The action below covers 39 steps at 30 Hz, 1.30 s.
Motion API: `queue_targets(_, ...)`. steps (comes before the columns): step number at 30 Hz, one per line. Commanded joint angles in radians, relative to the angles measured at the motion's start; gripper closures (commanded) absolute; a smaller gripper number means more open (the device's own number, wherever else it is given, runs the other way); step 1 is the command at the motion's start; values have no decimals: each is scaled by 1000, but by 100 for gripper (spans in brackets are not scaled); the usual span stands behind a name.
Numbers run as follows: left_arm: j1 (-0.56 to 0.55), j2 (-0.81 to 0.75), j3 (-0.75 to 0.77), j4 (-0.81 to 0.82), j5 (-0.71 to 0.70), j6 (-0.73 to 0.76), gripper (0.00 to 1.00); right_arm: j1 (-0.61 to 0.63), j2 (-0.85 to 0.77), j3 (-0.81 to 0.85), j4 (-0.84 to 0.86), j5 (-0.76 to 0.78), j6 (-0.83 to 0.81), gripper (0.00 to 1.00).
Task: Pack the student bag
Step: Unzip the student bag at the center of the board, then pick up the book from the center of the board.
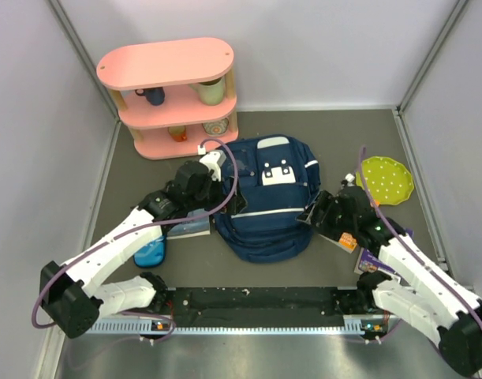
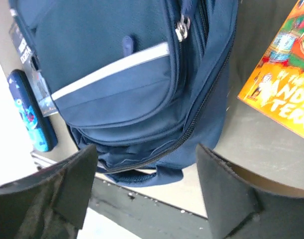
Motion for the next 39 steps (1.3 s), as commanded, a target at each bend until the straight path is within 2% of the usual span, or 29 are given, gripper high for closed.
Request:
queue_targets(1,-4,42,36,125,84,-24,1,-21,-117,148,-171,217,-86,12)
queue_targets(3,-43,93,75,157,97,-19,1,-60,-149,170,-239,335,-99,1)
queue_targets(5,-96,140,155,171,86,-2,1,-166,-154,187,-285,342,-129,1)
queue_targets(11,-187,378,361,234,118,15,1,-437,-80,248,-397,284,-181,1)
queue_targets(17,-253,574,545,288,192,-1,1,-564,10,247,-419,180,-226,1)
queue_targets(18,-261,598,568,288,197,1,1,-602,22,233,-414,113,-229,1)
queue_targets(24,-279,763,718,300,261,-30,1,-702,95,74,-331,45,-232,1)
queue_targets(33,-284,997,882,283,270,-28,1,-722,168,0,-167,95,-237,1)
queue_targets(39,-282,1105,927,280,261,-50,1,-774,194,-54,-49,16,-231,11)
